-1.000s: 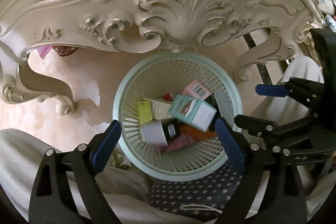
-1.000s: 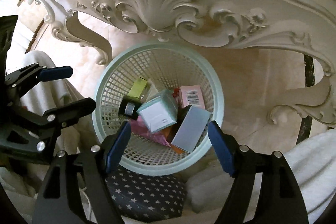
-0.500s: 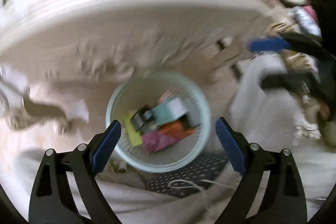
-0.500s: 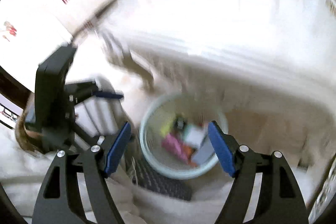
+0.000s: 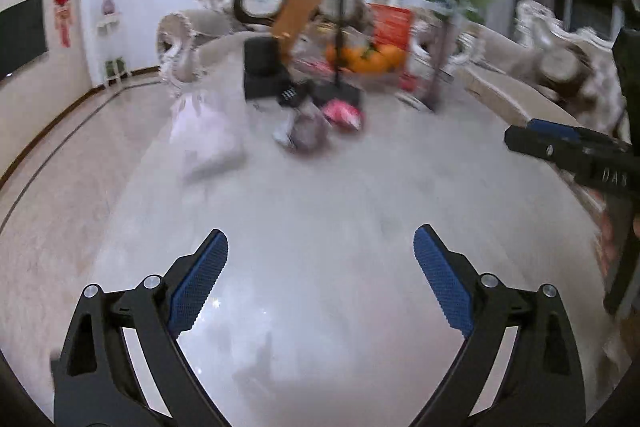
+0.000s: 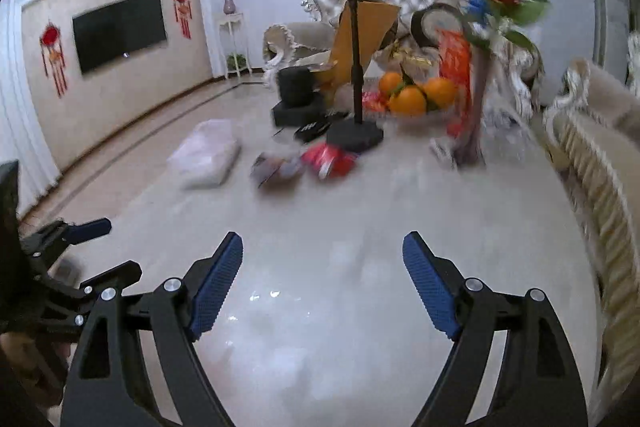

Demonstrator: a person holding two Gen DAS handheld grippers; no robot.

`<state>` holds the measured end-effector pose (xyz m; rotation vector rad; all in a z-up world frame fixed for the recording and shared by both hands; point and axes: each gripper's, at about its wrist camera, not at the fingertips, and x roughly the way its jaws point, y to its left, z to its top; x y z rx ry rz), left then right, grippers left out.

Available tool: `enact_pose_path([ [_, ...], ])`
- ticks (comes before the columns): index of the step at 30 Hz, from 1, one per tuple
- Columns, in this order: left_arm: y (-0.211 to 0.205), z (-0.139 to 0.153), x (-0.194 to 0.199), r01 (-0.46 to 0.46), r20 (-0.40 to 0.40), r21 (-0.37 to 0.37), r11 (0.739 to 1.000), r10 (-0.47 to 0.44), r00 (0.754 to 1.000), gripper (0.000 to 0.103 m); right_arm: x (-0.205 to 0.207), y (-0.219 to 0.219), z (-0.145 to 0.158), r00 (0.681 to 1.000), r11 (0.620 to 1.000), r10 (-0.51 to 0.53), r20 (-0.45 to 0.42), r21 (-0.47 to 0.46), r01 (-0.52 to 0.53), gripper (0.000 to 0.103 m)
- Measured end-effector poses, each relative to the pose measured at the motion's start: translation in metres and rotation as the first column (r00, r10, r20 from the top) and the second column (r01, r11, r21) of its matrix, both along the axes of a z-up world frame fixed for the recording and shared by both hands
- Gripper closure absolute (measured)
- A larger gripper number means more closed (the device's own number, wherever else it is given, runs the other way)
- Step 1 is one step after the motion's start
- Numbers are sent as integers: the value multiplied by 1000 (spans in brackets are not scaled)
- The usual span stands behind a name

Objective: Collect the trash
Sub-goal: 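Grasp the white snack bag with the left tool while the right tool grasps the red wrapper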

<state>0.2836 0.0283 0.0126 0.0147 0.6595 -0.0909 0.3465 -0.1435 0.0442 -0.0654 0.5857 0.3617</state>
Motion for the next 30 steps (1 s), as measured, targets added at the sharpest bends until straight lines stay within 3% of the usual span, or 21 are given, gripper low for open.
enact_pose_path([
  [3,-4,-9,65,-45,10,14,999,45,999,11,65,19,-8,999,999,-22,-47,-49,20,25],
  [9,-8,-33,155,-87,-72,94,992,94,993,11,152,39,-23,976,999,-33,-214,-14,31,25],
  [15,-5,-35,191,-77,-87,51,996,82,993,11,200,63,-35,941,996,-89,-326,-44,78,25],
  [22,-4,-56,219,-107,-180,59,992,116,977,11,226,74,-67,905,988,-148,-398,-105,116,25],
  [26,2,-62,231,-146,-209,81,986,160,965,11,230,75,-73,915,987,-156,-373,-98,128,25],
  [28,5,-65,235,-149,-231,77,986,162,959,11,232,73,-78,906,989,-145,-397,-77,124,32],
  [30,11,-68,236,-143,-255,29,989,146,956,11,231,72,-82,901,993,-121,-416,-63,104,54],
])
